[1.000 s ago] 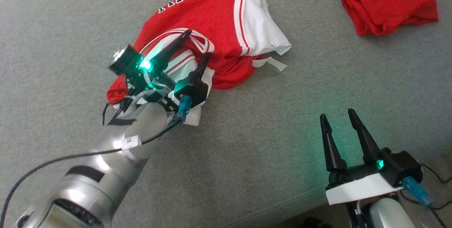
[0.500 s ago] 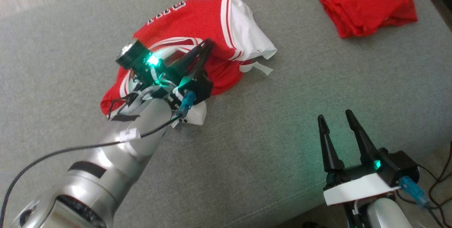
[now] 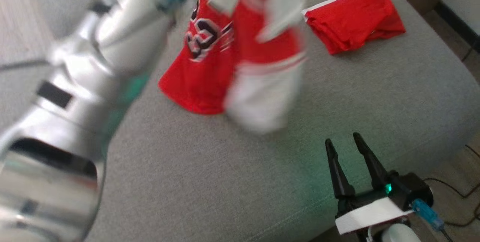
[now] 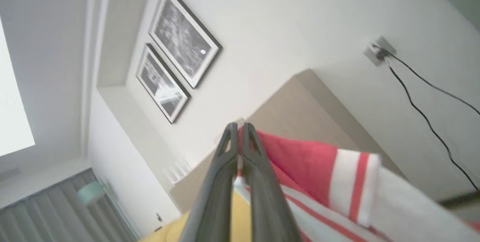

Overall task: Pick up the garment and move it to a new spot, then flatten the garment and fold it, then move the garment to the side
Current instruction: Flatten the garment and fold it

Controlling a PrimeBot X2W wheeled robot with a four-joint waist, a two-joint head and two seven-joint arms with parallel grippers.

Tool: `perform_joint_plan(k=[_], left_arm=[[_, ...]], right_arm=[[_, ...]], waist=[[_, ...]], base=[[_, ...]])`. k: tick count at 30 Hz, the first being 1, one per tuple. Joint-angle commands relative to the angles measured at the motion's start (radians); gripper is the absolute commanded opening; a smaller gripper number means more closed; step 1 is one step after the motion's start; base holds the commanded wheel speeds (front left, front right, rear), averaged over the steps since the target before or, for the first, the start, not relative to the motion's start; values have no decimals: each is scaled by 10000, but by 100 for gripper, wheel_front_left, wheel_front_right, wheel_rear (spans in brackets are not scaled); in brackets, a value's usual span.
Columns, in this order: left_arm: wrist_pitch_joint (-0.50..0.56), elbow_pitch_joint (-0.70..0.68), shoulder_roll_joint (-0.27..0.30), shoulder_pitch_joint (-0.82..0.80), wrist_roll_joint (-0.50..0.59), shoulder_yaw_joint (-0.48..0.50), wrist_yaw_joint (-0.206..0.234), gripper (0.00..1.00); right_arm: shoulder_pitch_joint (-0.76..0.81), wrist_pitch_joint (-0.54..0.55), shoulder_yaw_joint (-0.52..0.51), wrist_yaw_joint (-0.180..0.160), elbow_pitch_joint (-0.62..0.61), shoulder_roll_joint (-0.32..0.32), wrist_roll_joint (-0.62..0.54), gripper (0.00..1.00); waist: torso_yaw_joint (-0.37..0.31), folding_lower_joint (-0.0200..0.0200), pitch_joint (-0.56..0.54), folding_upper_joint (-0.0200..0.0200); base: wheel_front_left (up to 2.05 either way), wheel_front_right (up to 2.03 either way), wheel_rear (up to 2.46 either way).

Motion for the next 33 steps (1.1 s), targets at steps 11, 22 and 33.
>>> perform_joint_plan(k=[11,22,33], left_arm=[[-36,-936,1693,633,-926,1915,-247,0],[-36,49,3480,5093,-1952,3447,-389,0],[-36,95,3293,6667,-1865,4312,422,100]], right_arm=[[70,-55,-432,65,-756,-21,195,100],[-122,-55,-600,65,-859,-24,-59,100],[110,-55,-598,65,-774,-70,-113,100]], waist=[[1363,1,-124,0],[2394,1,437,0],[2839,1,131,0]], base=[[0,0,0],[0,0,0],[0,0,0]])
